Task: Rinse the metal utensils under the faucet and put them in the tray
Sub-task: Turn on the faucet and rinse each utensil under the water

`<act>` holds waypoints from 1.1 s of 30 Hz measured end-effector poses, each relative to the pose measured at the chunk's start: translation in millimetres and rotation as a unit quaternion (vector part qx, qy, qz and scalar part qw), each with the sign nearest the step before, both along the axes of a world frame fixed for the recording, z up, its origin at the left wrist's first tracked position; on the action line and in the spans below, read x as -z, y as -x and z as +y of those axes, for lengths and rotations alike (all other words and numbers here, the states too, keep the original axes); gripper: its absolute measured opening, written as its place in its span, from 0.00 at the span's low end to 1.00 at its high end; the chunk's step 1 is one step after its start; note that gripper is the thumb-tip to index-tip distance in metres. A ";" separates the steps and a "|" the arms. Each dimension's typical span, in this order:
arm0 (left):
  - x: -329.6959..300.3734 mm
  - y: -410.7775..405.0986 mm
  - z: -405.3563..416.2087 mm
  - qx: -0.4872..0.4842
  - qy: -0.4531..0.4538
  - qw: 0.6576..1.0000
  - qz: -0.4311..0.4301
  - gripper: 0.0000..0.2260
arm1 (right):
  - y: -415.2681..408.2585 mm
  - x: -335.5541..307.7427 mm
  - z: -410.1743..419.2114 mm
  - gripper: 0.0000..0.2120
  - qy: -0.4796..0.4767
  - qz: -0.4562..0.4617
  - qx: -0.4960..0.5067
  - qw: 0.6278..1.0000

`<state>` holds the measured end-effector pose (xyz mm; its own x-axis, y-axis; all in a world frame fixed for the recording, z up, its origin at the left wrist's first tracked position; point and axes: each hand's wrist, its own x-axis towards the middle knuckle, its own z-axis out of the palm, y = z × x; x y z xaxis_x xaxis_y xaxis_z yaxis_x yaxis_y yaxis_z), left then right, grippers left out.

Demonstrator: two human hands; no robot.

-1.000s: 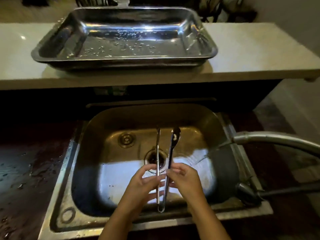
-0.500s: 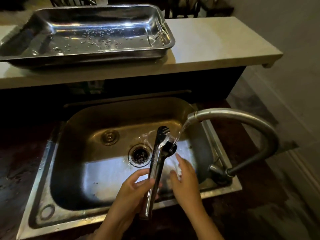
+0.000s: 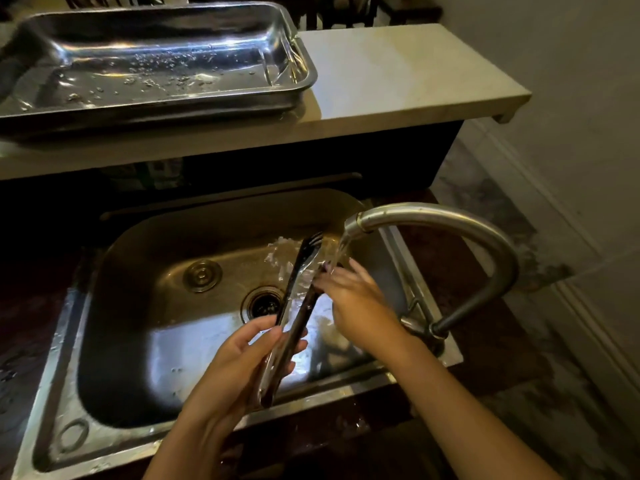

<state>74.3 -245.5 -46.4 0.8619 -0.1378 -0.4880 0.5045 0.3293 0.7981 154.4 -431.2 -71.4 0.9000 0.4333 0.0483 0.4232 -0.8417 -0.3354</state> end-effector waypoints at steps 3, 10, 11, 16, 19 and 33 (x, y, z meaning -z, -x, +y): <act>0.1 -1.1 0.5 0.015 -0.004 1.000 0.016 0.13 | -3.5 -2.8 -1.7 0.28 0.004 0.011 0.005 1.000; 0.3 -10.7 -17.6 -0.022 -0.013 1.000 0.006 0.03 | 5.6 -15.8 4.8 0.25 -0.023 0.024 0.012 0.999; 2.3 -14.7 -20.7 -0.033 -0.019 0.999 0.009 0.04 | 18.4 -17.1 8.5 0.24 -0.051 0.024 -0.010 0.998; 5.3 -34.6 -22.7 -0.025 -0.036 0.999 0.002 0.05 | 60.8 -17.6 7.9 0.20 -0.131 -0.008 -0.137 0.982; 7.2 -43.1 -24.0 0.013 -0.024 1.000 -0.013 0.04 | 31.7 -21.4 -1.5 0.22 -0.082 -0.012 -0.109 0.991; 5.5 -66.6 -31.4 0.052 0.015 0.999 -0.005 0.05 | 49.5 -14.6 -8.4 0.23 -0.274 0.046 -0.092 0.956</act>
